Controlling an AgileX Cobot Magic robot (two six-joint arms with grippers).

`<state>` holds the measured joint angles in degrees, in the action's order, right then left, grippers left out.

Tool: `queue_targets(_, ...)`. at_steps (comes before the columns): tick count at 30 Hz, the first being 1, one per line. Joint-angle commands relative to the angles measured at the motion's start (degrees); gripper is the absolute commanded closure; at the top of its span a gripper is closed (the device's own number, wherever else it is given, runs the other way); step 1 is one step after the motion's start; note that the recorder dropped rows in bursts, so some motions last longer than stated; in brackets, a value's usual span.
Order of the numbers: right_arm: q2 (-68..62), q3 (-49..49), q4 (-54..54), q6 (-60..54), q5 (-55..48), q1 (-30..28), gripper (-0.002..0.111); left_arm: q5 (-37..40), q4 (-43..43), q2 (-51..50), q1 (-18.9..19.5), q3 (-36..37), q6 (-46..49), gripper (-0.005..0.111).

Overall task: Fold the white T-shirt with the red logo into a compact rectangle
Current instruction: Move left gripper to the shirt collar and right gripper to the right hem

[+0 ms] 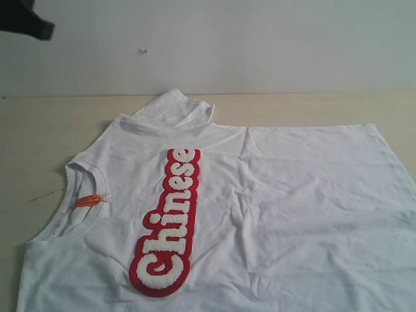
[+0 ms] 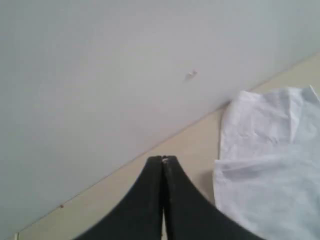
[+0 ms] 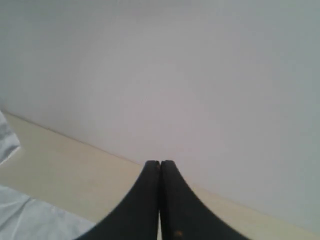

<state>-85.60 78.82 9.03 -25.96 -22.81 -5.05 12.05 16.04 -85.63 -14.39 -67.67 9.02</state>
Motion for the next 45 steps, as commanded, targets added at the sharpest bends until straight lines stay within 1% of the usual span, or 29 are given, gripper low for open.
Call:
queue_targets(1, -6.2, 0.4, 1.9, -9.1, -1.5, 0.1, 0.108, 0.3, -0.5, -4.2, -3.3, -0.3, 10.5, 0.107)
queue_targets(4, -7.9, 0.4, 1.3, -30.0, -8.2, 0.1, 0.108, 0.3, -0.6, -5.8, -3.9, -0.3, 16.0, 0.107)
queue_targets(5, -8.6, 0.4, 1.3, -36.8, -10.8, 0.1, 0.108, 0.4, -0.9, -6.5, -3.9, -0.3, 16.4, 0.107)
queue_targets(6, -9.1, 0.4, 1.3, -41.2, -12.9, -0.3, 0.108, 0.5, -0.9, -7.0, -3.9, -0.3, 16.4, 0.107)
queue_targets(7, -9.8, 0.4, 1.2, -44.6, -15.0, -0.4, 0.108, 0.6, -0.9, -7.8, -3.9, -0.3, 16.6, 0.107)
queue_targets(9, -11.7, 0.4, 0.9, -46.4, -17.9, -0.7, 0.108, 1.2, -1.6, -9.4, -3.9, -0.3, 18.6, 0.107)
queue_targets(11, -14.0, 0.4, -0.6, -47.3, -21.6, -0.7, 0.108, 2.5, -5.1, -11.5, -3.9, -0.3, 23.7, 0.107)
queue_targets(13, -16.3, 0.4, -1.3, -49.7, -25.5, -0.7, 0.108, 4.6, -11.6, -13.7, -3.9, -0.3, 33.6, 0.107)
queue_targets(16, -18.6, 0.4, -3.2, -51.1, -28.3, -0.7, 0.108, 10.1, -25.5, -16.9, -3.9, -0.3, 54.6, 0.107)
queue_targets(19, -20.2, 0.4, -5.2, -50.9, -30.1, -0.7, 0.108, 18.1, -43.7, -19.4, -3.8, -0.3, 79.1, 0.107)
queue_targets(21, -20.7, 0.3, -5.3, -50.9, -31.8, -0.7, 0.108, 20.2, -47.2, -20.5, -3.8, -0.3, 87.9, 0.107)
queue_targets(24, -21.2, -0.6, -5.7, -50.9, -34.4, -0.7, 0.108, 19.7, -47.0, -21.1, -3.4, -0.3, 88.2, 0.107)
queue_targets(27, -21.4, -2.8, -6.8, -49.8, -35.9, -0.7, 0.108, 20.1, -46.3, -21.1, -1.6, -0.3, 88.2, 0.107)
queue_targets(29, -21.4, -4.6, -8.7, -48.4, -35.9, -0.7, 0.108, 21.2, -46.3, -21.1, -0.3, -0.3, 88.2, 0.107)
queue_targets(33, -21.4, -7.2, -9.0, -47.9, -35.3, -0.7, 0.108, 22.1, -46.3, -21.1, 1.6, -0.2, 87.7, 0.107)
queue_targets(37, -21.7, -8.3, -6.3, -46.8, -32.8, -0.7, 0.108, 23.3, -46.7, -21.1, 1.8, 1.5, 86.4, 0.107)
queue_targets(41, -22.6, -8.3, -6.1, -46.8, -32.3, -0.7, 0.108, 27.2, -46.4, -20.4, 1.8, 3.4, 86.4, 0.107)
queue_targets(43, -23.2, -8.3, -6.1, -46.8, -32.3, -0.7, 0.108, 29.9, -43.9, -19.9, 1.5, 4.5, 86.5, 0.107)
queue_targets(45, -23.4, -8.3, -6.1, -46.9, -32.3, -0.7, 0.108, 28.7, -39.9, -19.0, 0.9, 6.2, 86.5, 0.107)
